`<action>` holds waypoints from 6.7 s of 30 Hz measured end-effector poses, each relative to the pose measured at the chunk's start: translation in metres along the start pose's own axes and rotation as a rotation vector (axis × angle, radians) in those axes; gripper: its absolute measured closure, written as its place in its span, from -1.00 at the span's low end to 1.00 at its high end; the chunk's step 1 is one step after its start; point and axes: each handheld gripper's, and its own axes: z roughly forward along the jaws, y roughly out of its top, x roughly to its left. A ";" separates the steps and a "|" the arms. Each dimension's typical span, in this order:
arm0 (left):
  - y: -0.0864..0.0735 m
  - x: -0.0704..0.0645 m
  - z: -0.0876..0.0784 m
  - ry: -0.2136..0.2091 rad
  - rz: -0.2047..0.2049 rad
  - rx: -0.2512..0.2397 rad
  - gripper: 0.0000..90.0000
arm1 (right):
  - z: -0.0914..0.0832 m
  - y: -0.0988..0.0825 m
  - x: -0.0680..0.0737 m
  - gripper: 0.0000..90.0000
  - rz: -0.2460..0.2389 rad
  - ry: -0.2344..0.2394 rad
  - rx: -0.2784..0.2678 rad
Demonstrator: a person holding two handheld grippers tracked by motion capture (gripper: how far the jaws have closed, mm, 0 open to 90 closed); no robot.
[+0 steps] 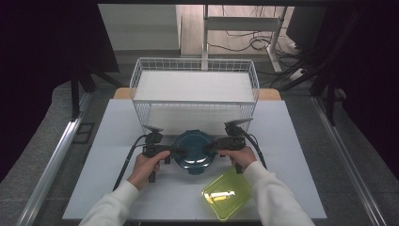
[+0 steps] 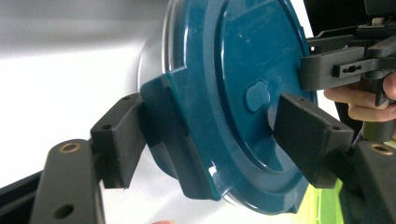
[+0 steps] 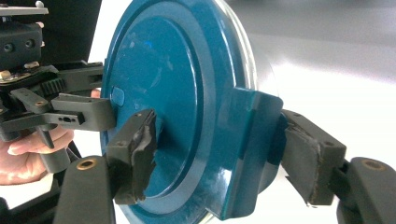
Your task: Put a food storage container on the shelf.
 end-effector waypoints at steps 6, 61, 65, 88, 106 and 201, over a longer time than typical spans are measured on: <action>-0.005 -0.002 -0.006 -0.006 -0.002 -0.012 -0.28 | -0.004 -0.004 0.005 -0.22 -0.003 -0.005 -0.018; 0.004 -0.057 -0.044 -0.012 0.181 -0.099 -0.16 | -0.061 -0.015 0.055 -0.17 -0.184 -0.027 -0.224; 0.008 -0.063 -0.049 -0.009 0.196 -0.103 -0.15 | -0.067 -0.015 0.061 -0.17 -0.193 -0.028 -0.238; 0.042 -0.105 -0.083 0.018 0.290 -0.144 -0.15 | -0.102 -0.003 0.092 -0.17 -0.234 -0.006 -0.339; 0.074 -0.128 -0.107 0.023 0.340 -0.177 -0.15 | -0.126 0.020 0.116 -0.17 -0.264 -0.002 -0.391; 0.227 -0.064 -0.074 -0.122 0.025 -0.207 -0.15 | -0.117 0.165 0.075 -0.23 0.050 0.055 -0.360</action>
